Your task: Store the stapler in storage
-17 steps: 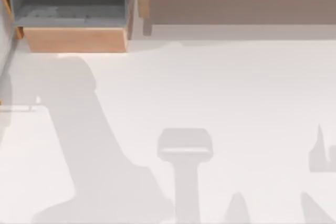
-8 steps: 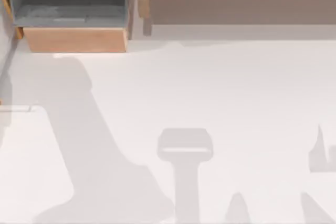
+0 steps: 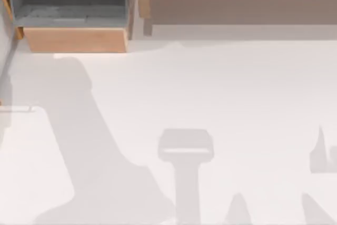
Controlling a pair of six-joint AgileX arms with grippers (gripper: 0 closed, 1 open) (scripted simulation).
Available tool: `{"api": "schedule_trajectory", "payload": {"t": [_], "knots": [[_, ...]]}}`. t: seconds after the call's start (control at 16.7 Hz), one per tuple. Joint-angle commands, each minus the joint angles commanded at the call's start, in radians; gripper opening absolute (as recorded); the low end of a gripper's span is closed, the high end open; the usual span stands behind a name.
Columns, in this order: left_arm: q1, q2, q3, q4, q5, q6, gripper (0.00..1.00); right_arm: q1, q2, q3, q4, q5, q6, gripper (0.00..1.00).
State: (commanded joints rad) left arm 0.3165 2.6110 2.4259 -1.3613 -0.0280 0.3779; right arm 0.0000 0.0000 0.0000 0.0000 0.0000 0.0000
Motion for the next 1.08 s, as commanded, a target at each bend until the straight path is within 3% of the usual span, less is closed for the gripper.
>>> {"api": "schedule_trajectory", "payload": {"t": [0.3, 1.08], "knots": [[0.000, 0.000, 0.000, 0.000, 0.000, 0.000, 0.98, 0.000, 0.000, 0.000, 0.000, 0.000, 0.000, 1.00], [0.015, -0.052, -0.048, 0.038, 0.028, 0.012, 1.00, 0.000, 0.000, 0.000, 0.000, 0.000, 0.000, 1.00]]}}
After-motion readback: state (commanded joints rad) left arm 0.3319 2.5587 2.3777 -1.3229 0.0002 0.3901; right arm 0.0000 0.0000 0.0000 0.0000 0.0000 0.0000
